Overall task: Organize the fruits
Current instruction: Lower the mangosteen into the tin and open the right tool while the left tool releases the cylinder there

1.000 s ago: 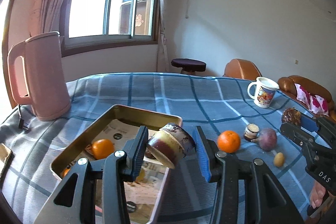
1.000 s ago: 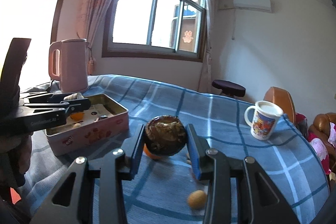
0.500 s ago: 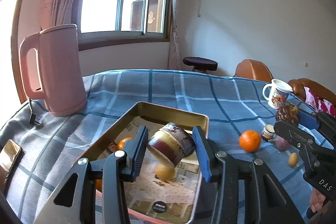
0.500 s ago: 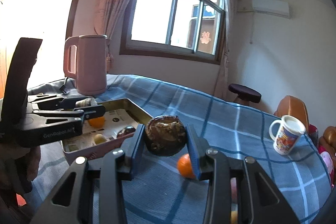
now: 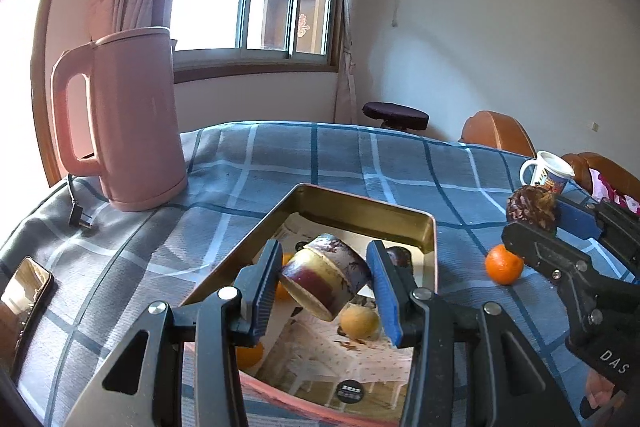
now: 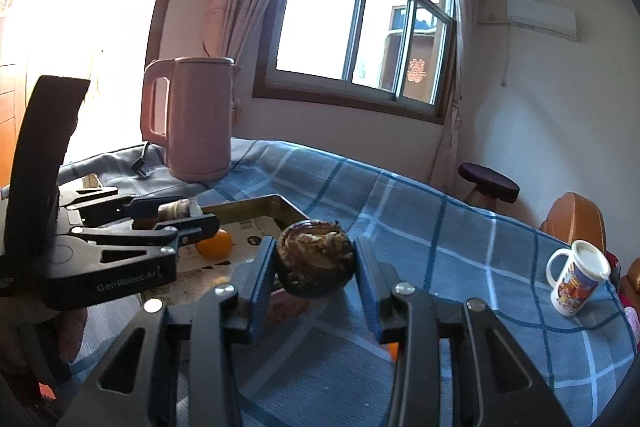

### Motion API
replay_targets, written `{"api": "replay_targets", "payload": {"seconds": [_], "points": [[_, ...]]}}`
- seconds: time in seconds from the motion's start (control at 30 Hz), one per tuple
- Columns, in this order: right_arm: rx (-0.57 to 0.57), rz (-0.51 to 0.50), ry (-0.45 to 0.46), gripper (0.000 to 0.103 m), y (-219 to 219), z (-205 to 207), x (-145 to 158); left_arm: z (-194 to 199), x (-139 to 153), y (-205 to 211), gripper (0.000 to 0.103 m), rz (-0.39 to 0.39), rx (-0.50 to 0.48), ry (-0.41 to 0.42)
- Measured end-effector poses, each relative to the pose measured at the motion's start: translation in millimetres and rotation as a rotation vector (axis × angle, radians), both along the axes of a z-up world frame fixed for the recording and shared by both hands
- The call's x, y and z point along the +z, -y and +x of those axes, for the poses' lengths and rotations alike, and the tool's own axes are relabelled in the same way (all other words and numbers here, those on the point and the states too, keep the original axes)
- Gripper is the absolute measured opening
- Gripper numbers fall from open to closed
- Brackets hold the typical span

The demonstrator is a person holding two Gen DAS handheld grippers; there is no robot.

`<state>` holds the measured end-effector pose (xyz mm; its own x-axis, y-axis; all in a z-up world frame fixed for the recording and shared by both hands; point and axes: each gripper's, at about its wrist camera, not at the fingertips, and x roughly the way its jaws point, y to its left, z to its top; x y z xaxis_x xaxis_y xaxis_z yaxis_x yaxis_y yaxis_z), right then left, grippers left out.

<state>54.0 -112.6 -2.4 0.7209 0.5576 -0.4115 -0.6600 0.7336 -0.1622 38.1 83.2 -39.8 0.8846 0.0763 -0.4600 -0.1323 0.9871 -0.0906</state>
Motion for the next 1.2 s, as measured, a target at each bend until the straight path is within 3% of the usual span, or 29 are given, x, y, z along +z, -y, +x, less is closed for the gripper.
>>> {"api": "replay_targets", "payload": {"seconds": [0.7, 1.2], "points": [[0.057, -0.03, -0.045, 0.042, -39.9, 5.5, -11.4, 5.0, -6.2, -27.8, 0.046, -0.012, 0.034, -0.045], [0.091, -0.108, -0.141, 0.042, -63.6, 14.2, -35.4, 17.3, -14.3, -37.8, 0.046, -0.034, 0.024, -0.122]]}}
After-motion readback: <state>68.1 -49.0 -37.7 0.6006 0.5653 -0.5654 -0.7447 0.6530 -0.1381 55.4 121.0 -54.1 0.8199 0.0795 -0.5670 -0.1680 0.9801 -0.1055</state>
